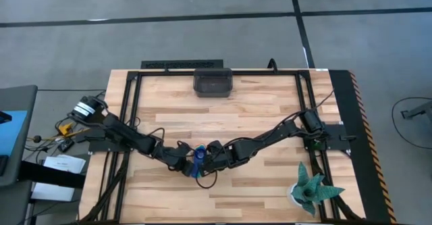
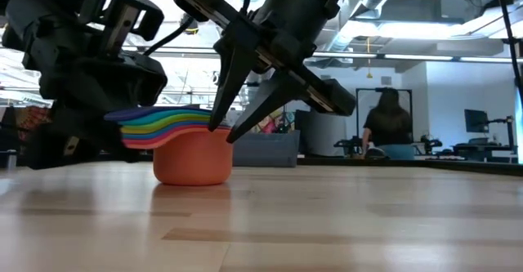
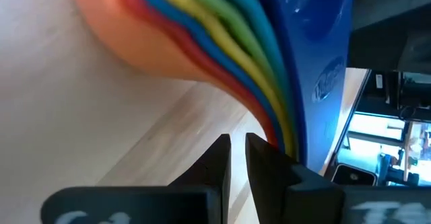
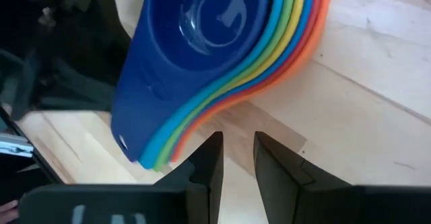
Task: Nest measuring cups in basket
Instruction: Stack the dark blue measuring cup on top of the light blue measuring cup
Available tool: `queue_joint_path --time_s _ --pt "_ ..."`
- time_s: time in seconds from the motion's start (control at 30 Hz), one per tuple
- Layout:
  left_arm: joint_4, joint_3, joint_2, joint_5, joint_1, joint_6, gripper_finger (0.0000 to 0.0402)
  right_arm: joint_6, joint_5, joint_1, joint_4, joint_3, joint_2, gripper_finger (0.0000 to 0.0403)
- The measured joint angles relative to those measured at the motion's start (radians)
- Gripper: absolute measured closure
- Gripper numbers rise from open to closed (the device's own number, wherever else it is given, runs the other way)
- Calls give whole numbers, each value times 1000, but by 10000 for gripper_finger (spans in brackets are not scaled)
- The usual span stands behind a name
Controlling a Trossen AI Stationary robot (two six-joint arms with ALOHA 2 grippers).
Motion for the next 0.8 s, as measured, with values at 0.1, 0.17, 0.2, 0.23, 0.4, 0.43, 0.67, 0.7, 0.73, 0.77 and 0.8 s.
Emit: queue_joint_path --time_s 0.1,0.17,0.2,0.23,0.4,0.43,0.67,0.7,0.73,0.77,0.8 --pt "0 16 21 15 4 -1 368 -2 -2 -2 -3 0 0 296" --pt "-4 21 21 15 6 -2 368 -3 -2 -3 -5 0 0 296" --pt "-3 25 21 15 8 -4 368 -8 -2 -3 -5 0 0 296" --pt "-3 27 21 16 11 -7 368 -15 -2 -2 -4 0 0 296" --pt "-18 45 20 34 28 -1 368 -26 -13 -3 1 0 0 296" --pt "-18 45 20 43 31 0 368 -29 -14 -3 -1 0 0 296" --pt "-32 46 20 139 16 -17 368 -30 -16 -2 -57 0 0 296" --pt "-31 46 17 139 12 -22 368 -30 -17 -1 -60 0 0 296" --pt "-29 46 12 139 8 -27 368 -31 -20 -1 -59 0 0 296" --pt "-16 46 9 133 5 -31 368 -38 -25 -1 -56 0 0 296" --pt "-2 46 6 124 2 -35 368 -43 -31 -1 -51 0 0 296"
